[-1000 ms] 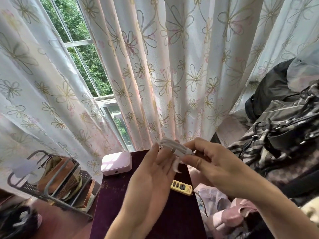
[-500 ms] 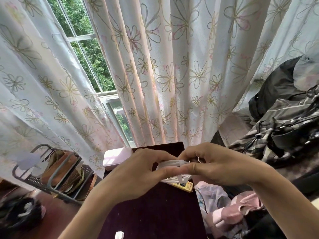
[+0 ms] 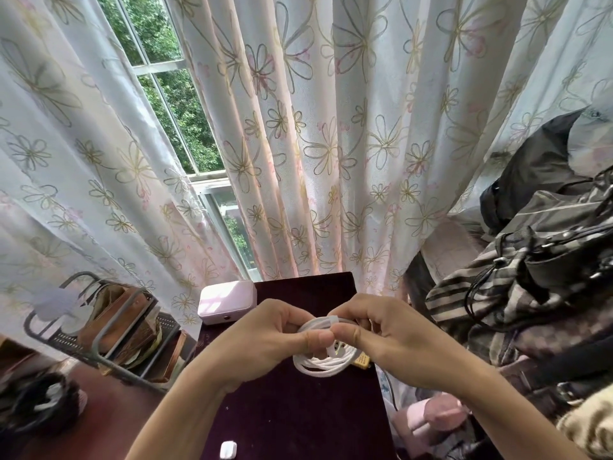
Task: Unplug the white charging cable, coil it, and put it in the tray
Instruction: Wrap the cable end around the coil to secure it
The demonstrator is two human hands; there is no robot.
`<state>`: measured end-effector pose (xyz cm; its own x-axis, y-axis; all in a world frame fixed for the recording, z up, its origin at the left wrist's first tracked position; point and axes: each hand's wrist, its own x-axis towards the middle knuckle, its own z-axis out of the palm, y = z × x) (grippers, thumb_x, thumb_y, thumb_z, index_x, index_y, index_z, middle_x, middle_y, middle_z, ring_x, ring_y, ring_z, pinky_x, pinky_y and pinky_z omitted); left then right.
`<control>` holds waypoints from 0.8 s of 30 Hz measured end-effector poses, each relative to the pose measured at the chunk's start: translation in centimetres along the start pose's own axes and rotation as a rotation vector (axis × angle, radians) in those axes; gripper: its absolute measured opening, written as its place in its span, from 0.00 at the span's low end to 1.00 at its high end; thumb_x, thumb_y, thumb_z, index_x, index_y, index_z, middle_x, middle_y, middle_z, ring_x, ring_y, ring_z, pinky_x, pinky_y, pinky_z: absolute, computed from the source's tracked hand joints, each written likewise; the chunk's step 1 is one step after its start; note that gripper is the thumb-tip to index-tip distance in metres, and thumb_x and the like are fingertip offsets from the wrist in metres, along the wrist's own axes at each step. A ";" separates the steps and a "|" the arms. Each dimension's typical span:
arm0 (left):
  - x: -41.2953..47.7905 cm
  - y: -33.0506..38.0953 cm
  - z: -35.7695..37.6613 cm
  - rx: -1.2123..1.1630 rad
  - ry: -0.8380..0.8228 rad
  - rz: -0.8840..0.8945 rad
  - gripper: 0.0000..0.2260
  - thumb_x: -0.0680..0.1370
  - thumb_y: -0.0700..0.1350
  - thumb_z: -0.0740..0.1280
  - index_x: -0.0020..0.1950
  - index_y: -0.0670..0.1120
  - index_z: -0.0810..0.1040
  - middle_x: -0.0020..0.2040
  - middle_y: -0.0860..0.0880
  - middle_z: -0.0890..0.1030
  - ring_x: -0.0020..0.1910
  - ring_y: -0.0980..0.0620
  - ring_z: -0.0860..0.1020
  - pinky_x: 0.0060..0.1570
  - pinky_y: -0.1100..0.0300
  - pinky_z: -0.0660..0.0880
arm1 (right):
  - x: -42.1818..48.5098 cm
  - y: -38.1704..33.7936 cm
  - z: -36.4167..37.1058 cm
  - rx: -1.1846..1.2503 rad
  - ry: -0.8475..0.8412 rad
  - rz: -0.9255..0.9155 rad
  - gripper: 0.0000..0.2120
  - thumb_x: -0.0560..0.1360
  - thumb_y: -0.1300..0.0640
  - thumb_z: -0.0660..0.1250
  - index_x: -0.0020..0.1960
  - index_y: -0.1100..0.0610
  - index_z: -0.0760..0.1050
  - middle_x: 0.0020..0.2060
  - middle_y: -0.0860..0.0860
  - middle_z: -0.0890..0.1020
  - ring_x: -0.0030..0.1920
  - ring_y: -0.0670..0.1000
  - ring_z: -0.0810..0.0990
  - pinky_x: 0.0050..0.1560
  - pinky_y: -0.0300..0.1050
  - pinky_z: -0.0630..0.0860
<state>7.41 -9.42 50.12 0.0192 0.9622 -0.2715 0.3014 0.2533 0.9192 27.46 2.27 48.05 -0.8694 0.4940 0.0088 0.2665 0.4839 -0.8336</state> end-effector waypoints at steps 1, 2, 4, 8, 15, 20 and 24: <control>0.0 -0.1 -0.1 -0.025 0.004 -0.004 0.16 0.76 0.58 0.73 0.48 0.45 0.88 0.41 0.49 0.87 0.43 0.56 0.81 0.48 0.62 0.75 | -0.1 0.0 0.3 0.009 0.012 -0.006 0.08 0.82 0.43 0.67 0.58 0.41 0.83 0.48 0.45 0.83 0.49 0.45 0.82 0.51 0.44 0.78; -0.1 -0.2 -0.2 -0.051 0.003 -0.010 0.15 0.76 0.56 0.73 0.48 0.45 0.88 0.41 0.50 0.86 0.42 0.56 0.81 0.47 0.64 0.75 | -0.1 0.0 0.7 0.015 0.019 -0.013 0.08 0.82 0.44 0.67 0.58 0.41 0.83 0.48 0.46 0.83 0.50 0.46 0.82 0.53 0.44 0.78; -0.3 -0.4 -0.2 -0.085 0.006 -0.019 0.14 0.77 0.55 0.73 0.48 0.44 0.88 0.40 0.51 0.86 0.42 0.57 0.81 0.45 0.66 0.74 | -0.1 -0.1 1.2 0.016 0.024 -0.022 0.09 0.83 0.45 0.66 0.58 0.42 0.84 0.47 0.45 0.82 0.50 0.46 0.81 0.52 0.39 0.76; -0.8 -0.8 -0.2 -0.105 0.029 -0.017 0.15 0.77 0.55 0.72 0.47 0.43 0.87 0.40 0.50 0.85 0.41 0.56 0.79 0.45 0.65 0.73 | 0.1 -0.1 1.9 0.007 0.042 -0.030 0.09 0.83 0.46 0.66 0.58 0.42 0.84 0.46 0.43 0.80 0.50 0.44 0.80 0.50 0.33 0.72; -1.3 -1.4 -0.4 -0.133 0.026 0.010 0.16 0.77 0.56 0.72 0.47 0.43 0.87 0.39 0.50 0.84 0.41 0.56 0.78 0.47 0.64 0.72 | 0.1 -0.3 2.7 -0.050 0.071 -0.069 0.12 0.84 0.44 0.64 0.63 0.42 0.83 0.48 0.40 0.80 0.55 0.44 0.79 0.55 0.34 0.72; -1.0 -1.7 -0.2 -0.107 0.047 0.057 0.14 0.77 0.59 0.71 0.39 0.50 0.85 0.35 0.52 0.80 0.39 0.56 0.74 0.45 0.65 0.70 | 0.3 -0.1 2.2 -0.103 0.064 -0.076 0.11 0.85 0.43 0.62 0.62 0.40 0.81 0.50 0.39 0.79 0.57 0.43 0.78 0.57 0.36 0.72; -0.7 -1.7 -0.1 -0.109 0.039 0.103 0.18 0.79 0.57 0.68 0.41 0.44 0.82 0.34 0.50 0.75 0.37 0.55 0.70 0.42 0.65 0.67 | 0.4 0.2 2.1 -0.087 0.079 -0.093 0.12 0.85 0.42 0.61 0.64 0.38 0.80 0.51 0.41 0.80 0.58 0.45 0.79 0.58 0.42 0.76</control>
<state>6.78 -10.52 48.80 0.0070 0.9863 -0.1646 0.1941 0.1601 0.9678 26.29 1.06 46.78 -0.8574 0.4980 0.1300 0.2245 0.5891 -0.7763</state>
